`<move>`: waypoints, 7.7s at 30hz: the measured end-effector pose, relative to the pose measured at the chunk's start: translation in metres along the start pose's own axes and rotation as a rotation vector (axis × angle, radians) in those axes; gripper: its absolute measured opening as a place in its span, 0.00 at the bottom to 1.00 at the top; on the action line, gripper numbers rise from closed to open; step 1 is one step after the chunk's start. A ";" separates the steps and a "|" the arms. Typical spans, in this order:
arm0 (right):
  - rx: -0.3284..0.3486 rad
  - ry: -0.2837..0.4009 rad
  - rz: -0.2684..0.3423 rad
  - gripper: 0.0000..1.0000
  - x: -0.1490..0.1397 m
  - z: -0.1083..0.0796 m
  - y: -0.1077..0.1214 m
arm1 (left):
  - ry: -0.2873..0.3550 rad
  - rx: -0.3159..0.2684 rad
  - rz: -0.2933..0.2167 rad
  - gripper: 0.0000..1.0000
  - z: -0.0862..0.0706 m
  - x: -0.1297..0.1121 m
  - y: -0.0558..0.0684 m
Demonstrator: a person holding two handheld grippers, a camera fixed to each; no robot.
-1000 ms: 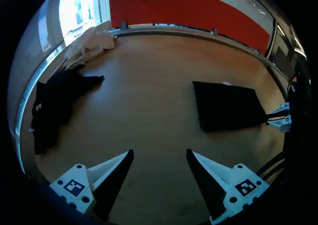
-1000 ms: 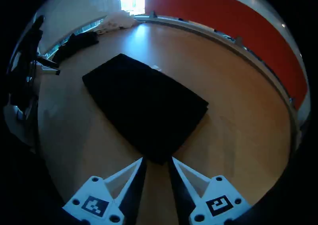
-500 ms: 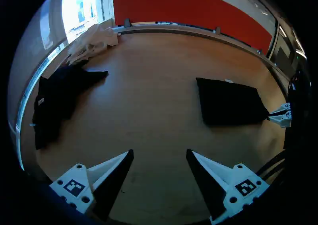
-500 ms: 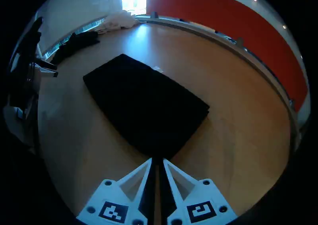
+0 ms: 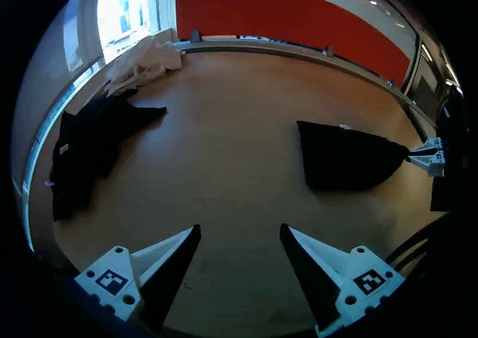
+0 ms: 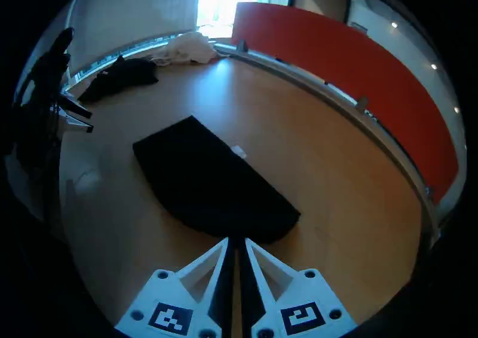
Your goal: Fold towel
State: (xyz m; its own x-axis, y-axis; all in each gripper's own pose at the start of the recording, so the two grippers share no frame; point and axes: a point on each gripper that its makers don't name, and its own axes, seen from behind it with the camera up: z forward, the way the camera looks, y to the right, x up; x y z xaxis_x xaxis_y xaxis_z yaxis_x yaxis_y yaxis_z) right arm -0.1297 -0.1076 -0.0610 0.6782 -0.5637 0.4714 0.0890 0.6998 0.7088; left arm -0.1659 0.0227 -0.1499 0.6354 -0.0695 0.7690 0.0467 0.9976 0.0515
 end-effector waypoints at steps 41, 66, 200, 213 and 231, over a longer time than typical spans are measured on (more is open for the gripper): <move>0.173 0.092 -0.322 0.04 0.145 0.042 -0.090 | 0.051 0.016 -0.146 0.99 -0.032 -0.011 -0.015; 0.368 -0.014 -0.363 0.05 0.129 0.130 -0.175 | 0.057 0.055 -0.242 0.99 -0.047 -0.030 -0.033; 0.022 0.248 0.012 0.07 0.193 0.005 -0.059 | 0.132 -0.030 -0.125 0.98 -0.040 0.035 0.006; -0.025 0.273 0.060 0.07 0.189 -0.023 -0.027 | 0.139 -0.051 -0.101 0.99 -0.037 0.047 0.017; -0.135 0.237 0.095 0.07 0.127 -0.075 0.071 | 0.130 -0.076 -0.050 0.99 -0.026 0.063 0.044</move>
State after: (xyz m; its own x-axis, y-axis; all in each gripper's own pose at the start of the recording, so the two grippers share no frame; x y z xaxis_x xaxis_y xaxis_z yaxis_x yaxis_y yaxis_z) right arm 0.0175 -0.0966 0.0093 0.8386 -0.3851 0.3853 0.1018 0.8056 0.5836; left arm -0.1038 0.0624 -0.1159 0.7249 -0.1240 0.6776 0.1359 0.9901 0.0357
